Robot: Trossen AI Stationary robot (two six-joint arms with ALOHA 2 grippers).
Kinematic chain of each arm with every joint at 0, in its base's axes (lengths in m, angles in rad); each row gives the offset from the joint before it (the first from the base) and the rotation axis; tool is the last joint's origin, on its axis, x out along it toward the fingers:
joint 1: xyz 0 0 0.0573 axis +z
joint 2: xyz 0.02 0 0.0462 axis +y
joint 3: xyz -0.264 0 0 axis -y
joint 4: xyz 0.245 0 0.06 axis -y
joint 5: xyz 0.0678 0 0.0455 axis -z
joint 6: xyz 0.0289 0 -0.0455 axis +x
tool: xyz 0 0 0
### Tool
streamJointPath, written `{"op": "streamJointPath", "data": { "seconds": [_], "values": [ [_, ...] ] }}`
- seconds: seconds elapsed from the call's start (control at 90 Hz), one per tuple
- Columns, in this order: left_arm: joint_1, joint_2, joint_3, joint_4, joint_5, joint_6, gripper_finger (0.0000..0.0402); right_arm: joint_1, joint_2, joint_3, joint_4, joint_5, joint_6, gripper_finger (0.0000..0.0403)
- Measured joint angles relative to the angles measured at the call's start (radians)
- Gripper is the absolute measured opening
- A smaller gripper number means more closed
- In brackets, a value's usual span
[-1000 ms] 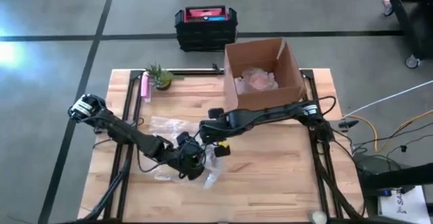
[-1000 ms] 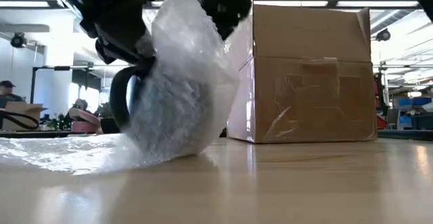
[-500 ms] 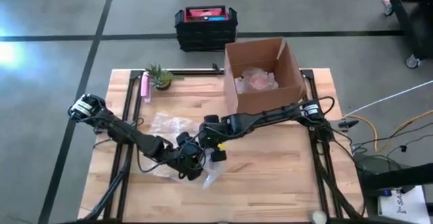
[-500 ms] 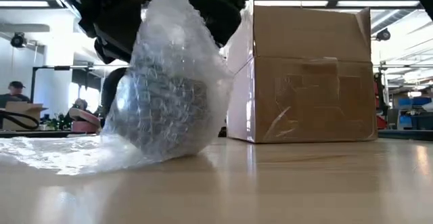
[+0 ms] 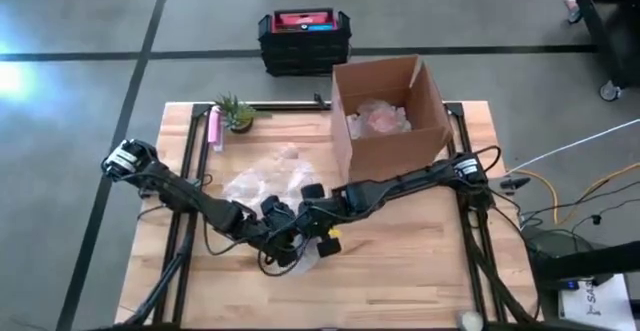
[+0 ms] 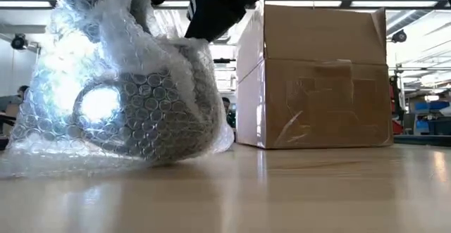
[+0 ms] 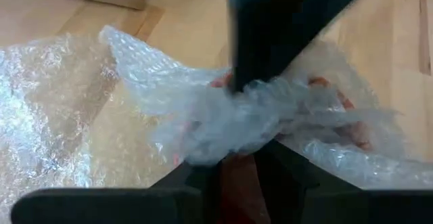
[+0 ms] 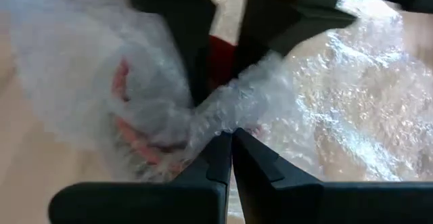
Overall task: Wrap mug
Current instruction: Wrap the black mug with transparent bubble wrap
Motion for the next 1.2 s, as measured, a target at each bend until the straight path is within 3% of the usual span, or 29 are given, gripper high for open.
{"op": "streamJointPath", "data": {
  "seconds": [0.322,0.444,0.7,1.2],
  "values": [
    [0.0,-0.001,0.003,0.017,0.0,-0.005,0.0075,0.012,0.03,-0.002,-0.001,0.0,-0.003,0.0],
    [-0.002,-0.007,0.039,0.004,0.048,0.013,0.0075,0.017,0.035,-0.004,-0.011,-0.011,0.001,0.0],
    [-0.017,-0.019,0.119,-0.14,0.052,-0.002,0.0075,0.014,0.037,-0.006,-0.014,-0.007,0.008,0.0],
    [-0.152,-0.098,0.232,-0.276,-0.01,-0.005,0.0075,0.01,0.039,-0.006,-0.017,0.002,0.022,0.0]
  ]
}}
